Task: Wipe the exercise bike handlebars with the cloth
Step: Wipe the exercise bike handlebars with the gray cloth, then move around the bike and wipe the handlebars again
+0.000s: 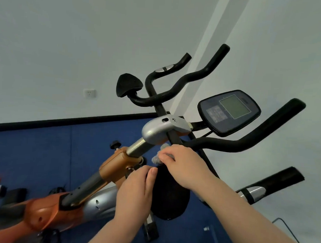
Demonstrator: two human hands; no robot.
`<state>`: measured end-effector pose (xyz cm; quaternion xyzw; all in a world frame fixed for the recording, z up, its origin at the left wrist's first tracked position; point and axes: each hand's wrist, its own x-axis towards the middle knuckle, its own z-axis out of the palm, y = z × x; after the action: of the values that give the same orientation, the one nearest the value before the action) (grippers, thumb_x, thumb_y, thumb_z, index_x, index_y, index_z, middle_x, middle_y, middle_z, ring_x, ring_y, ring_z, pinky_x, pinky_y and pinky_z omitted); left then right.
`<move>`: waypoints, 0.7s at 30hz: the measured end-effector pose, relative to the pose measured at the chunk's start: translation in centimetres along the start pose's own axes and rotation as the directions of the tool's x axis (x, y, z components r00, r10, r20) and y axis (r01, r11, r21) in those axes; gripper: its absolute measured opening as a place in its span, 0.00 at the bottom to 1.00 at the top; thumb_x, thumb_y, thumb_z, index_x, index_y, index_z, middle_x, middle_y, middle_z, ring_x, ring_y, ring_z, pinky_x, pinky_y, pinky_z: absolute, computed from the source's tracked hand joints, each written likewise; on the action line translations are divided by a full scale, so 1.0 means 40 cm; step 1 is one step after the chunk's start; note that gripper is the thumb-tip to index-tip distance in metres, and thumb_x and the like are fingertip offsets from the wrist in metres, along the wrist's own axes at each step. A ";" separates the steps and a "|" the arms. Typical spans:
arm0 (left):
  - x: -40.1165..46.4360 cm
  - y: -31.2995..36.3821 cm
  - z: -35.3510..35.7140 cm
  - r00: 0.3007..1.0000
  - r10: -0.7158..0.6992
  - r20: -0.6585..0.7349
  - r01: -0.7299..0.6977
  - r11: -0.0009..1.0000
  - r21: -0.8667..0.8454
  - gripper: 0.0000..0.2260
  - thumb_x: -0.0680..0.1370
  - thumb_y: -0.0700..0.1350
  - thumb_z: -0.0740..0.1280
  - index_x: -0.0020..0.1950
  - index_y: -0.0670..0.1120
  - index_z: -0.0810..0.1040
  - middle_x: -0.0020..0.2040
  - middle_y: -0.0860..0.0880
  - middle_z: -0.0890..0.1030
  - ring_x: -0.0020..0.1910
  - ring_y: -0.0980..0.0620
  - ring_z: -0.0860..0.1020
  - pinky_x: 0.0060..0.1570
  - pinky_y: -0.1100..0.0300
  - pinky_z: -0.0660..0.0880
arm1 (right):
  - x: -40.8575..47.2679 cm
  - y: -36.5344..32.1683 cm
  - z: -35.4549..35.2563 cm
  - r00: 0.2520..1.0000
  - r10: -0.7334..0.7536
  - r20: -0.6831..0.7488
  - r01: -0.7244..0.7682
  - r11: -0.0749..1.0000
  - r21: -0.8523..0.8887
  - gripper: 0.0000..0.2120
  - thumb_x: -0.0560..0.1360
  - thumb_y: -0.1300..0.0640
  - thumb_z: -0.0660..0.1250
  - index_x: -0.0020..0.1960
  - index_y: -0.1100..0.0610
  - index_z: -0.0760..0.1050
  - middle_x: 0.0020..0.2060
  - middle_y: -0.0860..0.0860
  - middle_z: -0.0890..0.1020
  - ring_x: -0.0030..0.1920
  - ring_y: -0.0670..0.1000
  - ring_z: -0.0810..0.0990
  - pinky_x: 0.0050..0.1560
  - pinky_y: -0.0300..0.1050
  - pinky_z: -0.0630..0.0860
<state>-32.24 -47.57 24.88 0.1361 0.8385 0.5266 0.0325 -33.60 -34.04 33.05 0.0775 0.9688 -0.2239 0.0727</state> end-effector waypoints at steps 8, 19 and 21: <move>-0.001 0.004 -0.062 0.994 0.096 0.043 -0.097 0.994 0.042 0.16 0.78 0.61 0.48 0.38 0.59 0.71 0.34 0.57 0.75 0.37 0.59 0.75 0.34 0.61 0.67 | -0.070 0.069 -0.031 0.998 0.055 -0.021 -0.036 0.844 0.535 0.09 0.79 0.51 0.62 0.51 0.43 0.81 0.48 0.43 0.84 0.51 0.41 0.80 0.55 0.40 0.75; -0.162 0.054 -0.147 0.962 0.181 -0.204 -0.103 0.934 0.342 0.05 0.77 0.54 0.57 0.45 0.59 0.71 0.39 0.62 0.73 0.38 0.61 0.72 0.34 0.64 0.67 | -0.330 -0.007 0.067 0.856 -0.144 -0.497 0.259 0.951 0.169 0.12 0.71 0.43 0.67 0.54 0.41 0.72 0.46 0.37 0.78 0.45 0.40 0.78 0.40 0.35 0.76; -0.245 0.040 -0.162 0.957 0.144 -0.253 -0.038 0.924 0.380 0.05 0.77 0.53 0.58 0.46 0.57 0.73 0.40 0.61 0.75 0.39 0.59 0.74 0.38 0.59 0.71 | -0.377 -0.019 0.117 0.828 -0.271 -0.492 0.333 0.942 0.042 0.12 0.71 0.45 0.68 0.54 0.42 0.73 0.45 0.39 0.77 0.41 0.42 0.78 0.34 0.37 0.77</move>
<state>-23.79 -55.18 28.30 0.1041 0.9118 0.3733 -0.1359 -18.53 -38.57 31.86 -0.0196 0.9402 -0.2670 -0.2105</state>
